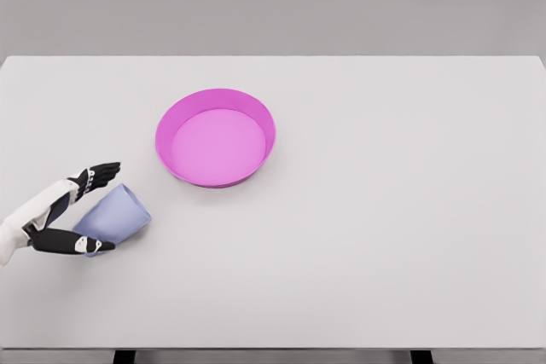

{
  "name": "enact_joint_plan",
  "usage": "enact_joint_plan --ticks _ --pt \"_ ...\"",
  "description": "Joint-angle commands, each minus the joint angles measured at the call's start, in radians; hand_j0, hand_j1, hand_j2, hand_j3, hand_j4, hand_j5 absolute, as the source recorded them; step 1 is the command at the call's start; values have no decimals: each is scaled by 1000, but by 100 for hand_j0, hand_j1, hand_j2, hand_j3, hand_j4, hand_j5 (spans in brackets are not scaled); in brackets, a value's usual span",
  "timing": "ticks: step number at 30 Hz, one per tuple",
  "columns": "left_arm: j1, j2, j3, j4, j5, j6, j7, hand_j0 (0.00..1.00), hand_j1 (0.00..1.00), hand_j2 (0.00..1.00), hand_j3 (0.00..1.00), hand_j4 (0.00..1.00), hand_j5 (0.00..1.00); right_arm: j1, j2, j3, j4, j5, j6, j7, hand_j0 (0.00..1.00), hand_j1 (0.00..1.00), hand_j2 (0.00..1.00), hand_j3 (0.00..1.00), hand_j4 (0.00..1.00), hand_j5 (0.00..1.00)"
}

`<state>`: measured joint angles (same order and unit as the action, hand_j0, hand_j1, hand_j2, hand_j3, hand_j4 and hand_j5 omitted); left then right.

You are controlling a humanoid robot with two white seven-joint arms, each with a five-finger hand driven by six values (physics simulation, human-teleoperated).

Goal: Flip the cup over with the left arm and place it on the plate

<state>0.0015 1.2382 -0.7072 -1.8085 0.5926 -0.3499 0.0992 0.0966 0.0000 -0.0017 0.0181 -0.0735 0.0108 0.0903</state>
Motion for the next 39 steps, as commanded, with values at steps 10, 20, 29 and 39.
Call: enact_joint_plan --ticks 10,20,29,39 --pt "-2 -2 0 0 1 38 1 100 100 100 100 100 100 0 0 0 0 0 0 0 100 100 100 100 100 100" --pt "-3 -25 0 0 1 75 1 100 100 100 100 100 100 0 0 0 0 0 0 0 100 100 100 100 100 100" --pt "-5 -57 0 0 0 101 1 100 100 100 100 100 100 0 0 0 0 1 0 0 100 100 100 100 100 100" --pt "-14 -60 0 0 0 118 1 81 81 81 81 81 81 0 0 0 0 0 0 0 100 100 100 100 100 100"
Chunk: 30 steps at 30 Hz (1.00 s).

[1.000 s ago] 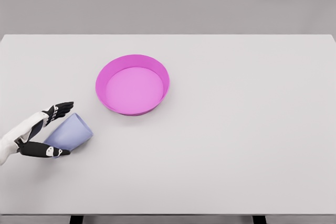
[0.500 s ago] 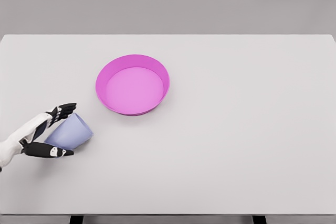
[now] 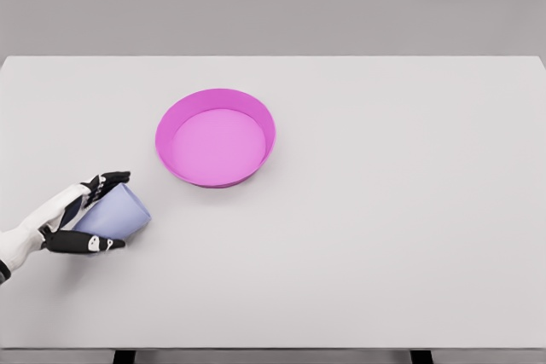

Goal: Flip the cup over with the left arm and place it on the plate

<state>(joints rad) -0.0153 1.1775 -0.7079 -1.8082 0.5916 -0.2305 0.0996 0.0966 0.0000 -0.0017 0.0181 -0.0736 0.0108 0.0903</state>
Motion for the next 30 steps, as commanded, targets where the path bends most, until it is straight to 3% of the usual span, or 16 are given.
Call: enact_joint_plan --ticks 1,5,21,30 --pt "-2 2 1 0 0 -4 0 77 77 77 77 77 77 0 0 0 0 0 0 0 100 100 100 100 100 100" --pt "-14 4 1 0 0 -12 0 73 73 73 73 73 73 0 0 0 0 1 0 0 100 100 100 100 100 100" --pt "-15 1 4 1 -1 -127 11 73 73 73 73 73 73 0 0 0 0 0 0 0 100 100 100 100 100 100" --pt "-54 -65 8 3 0 -223 29 73 73 73 73 73 73 0 0 0 0 0 0 0 100 100 100 100 100 100"
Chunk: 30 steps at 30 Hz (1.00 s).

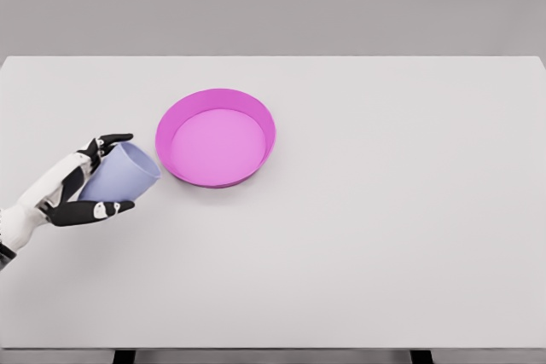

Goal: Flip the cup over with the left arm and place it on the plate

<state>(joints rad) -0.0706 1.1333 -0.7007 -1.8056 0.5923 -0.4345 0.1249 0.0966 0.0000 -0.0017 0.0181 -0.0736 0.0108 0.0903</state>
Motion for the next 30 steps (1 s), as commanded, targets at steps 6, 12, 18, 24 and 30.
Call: enact_joint_plan --ticks 6,12,18,24,30 --pt "-17 -52 4 0 0 -43 9 73 73 73 73 73 73 0 0 0 0 1 0 0 100 100 100 100 100 100" --pt "-34 -107 13 2 0 -53 10 73 73 73 73 73 73 0 0 0 0 1 0 0 100 100 100 100 100 100" --pt "-38 -159 26 2 3 -53 9 73 73 73 73 73 73 0 0 0 0 0 0 0 100 100 100 100 100 100" --pt "-40 -185 47 3 4 -55 10 73 73 73 73 73 73 0 0 0 0 0 0 0 100 100 100 100 100 100" --pt "-41 -221 69 3 6 -58 10 74 74 74 74 74 74 0 0 0 0 1 0 0 100 100 100 100 100 100"
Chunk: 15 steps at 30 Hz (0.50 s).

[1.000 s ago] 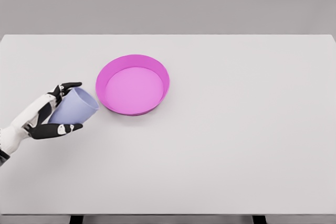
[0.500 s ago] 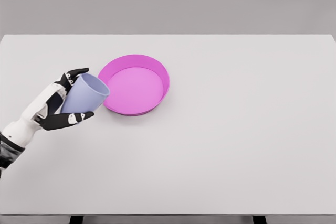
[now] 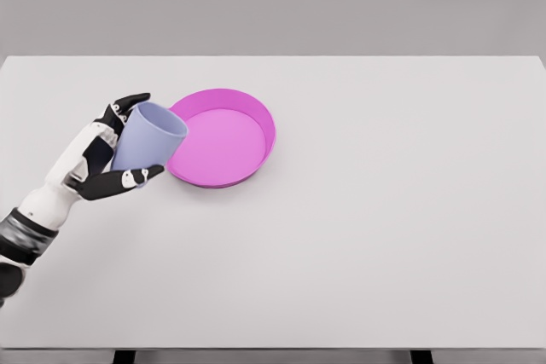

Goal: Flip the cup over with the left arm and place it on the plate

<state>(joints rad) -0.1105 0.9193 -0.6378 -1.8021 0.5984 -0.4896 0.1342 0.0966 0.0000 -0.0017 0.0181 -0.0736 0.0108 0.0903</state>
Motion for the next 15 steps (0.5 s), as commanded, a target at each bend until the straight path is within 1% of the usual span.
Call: enact_joint_plan --ticks 1,6,8,11,13,15 --pt "0 -7 9 0 0 -3 1 74 74 74 74 74 74 0 0 0 0 0 0 0 100 100 100 100 100 100" --pt "3 -20 36 1 -3 -6 -1 74 74 74 74 74 74 0 0 0 0 0 0 0 100 100 100 100 100 100" --pt "2 -51 49 6 -5 -3 -1 74 74 74 74 74 74 0 0 0 0 0 0 0 100 100 100 100 100 100" --pt "-6 -60 50 7 -6 -3 -1 74 74 74 74 74 74 0 0 0 0 2 0 0 100 100 100 100 100 100" --pt "-8 -89 64 9 -9 0 -1 74 74 74 74 74 74 0 0 0 0 0 0 0 100 100 100 100 100 100" --pt "-9 -92 66 9 -9 -3 -1 74 74 74 74 74 74 0 0 0 0 0 0 0 100 100 100 100 100 100"
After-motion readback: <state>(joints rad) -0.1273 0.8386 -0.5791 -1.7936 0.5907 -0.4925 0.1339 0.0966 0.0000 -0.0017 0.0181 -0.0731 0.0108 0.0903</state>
